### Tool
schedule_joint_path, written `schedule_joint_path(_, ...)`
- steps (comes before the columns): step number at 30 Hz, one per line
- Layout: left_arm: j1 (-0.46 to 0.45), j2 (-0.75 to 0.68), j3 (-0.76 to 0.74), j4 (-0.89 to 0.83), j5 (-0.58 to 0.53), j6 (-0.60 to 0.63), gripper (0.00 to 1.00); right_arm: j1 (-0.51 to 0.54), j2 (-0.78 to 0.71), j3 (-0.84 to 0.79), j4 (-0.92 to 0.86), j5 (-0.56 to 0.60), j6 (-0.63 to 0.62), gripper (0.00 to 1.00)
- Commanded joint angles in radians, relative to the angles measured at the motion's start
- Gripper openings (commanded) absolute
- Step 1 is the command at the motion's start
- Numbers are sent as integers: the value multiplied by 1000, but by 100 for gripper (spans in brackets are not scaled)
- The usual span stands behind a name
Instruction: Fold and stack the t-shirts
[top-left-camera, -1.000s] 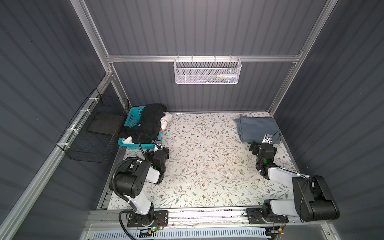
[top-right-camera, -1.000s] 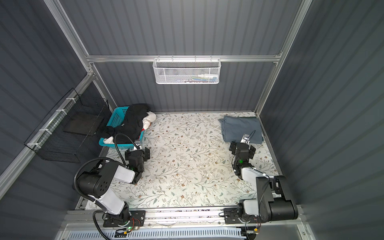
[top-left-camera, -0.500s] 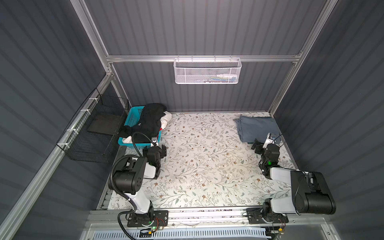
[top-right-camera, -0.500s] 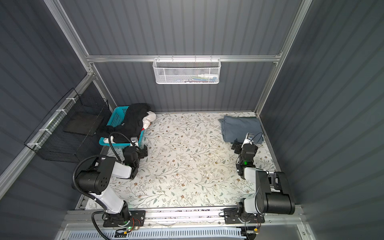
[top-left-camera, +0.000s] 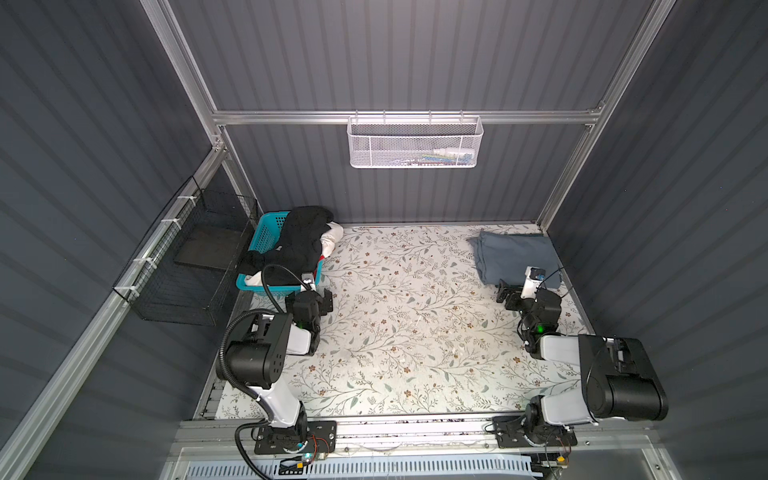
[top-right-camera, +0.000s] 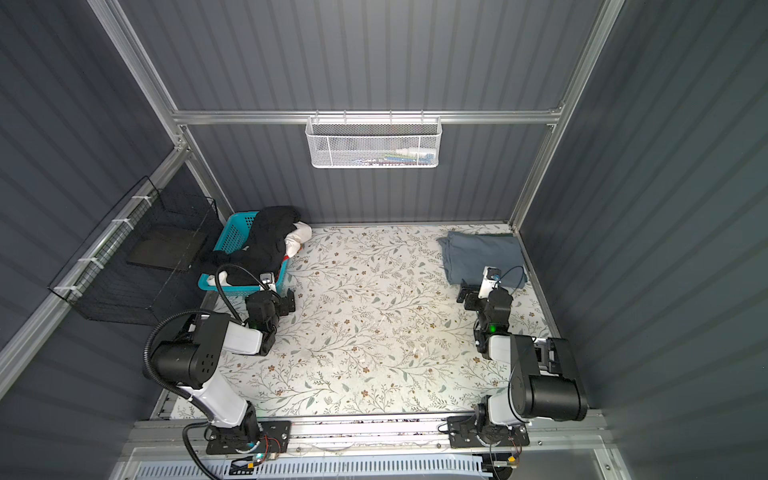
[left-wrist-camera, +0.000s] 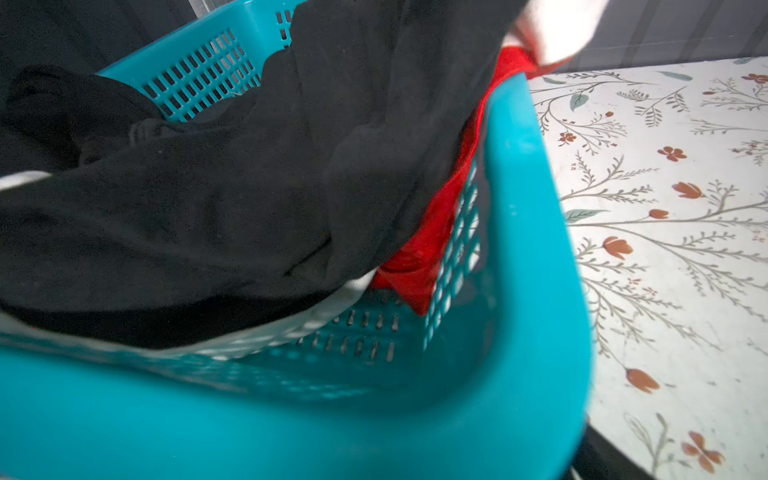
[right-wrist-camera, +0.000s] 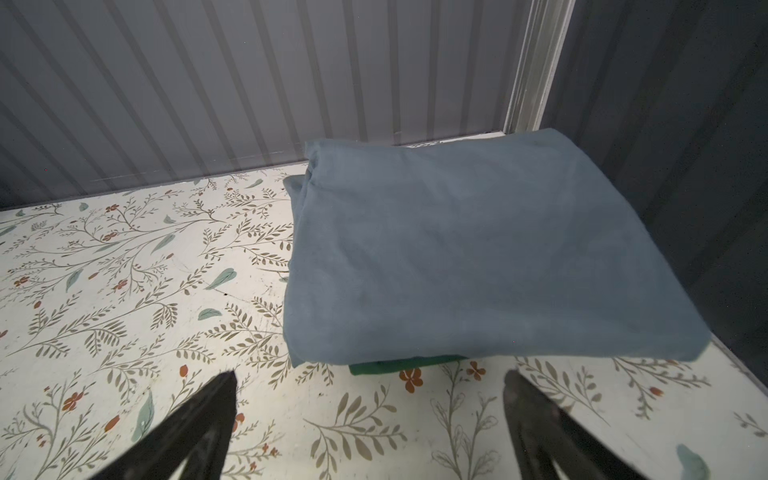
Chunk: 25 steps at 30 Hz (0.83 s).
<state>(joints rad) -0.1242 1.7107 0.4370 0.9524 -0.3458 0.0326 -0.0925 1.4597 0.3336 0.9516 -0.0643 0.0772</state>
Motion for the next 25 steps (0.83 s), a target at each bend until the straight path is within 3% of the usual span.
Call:
schedule_joint_path(1,3,6,14,2,13,-13,100,5,0,-10,29,-1,-12,99)
schedule_joint_path(25,4,6,16,-1,14,-11,100,5,1,-8,26,-5,-13,99)
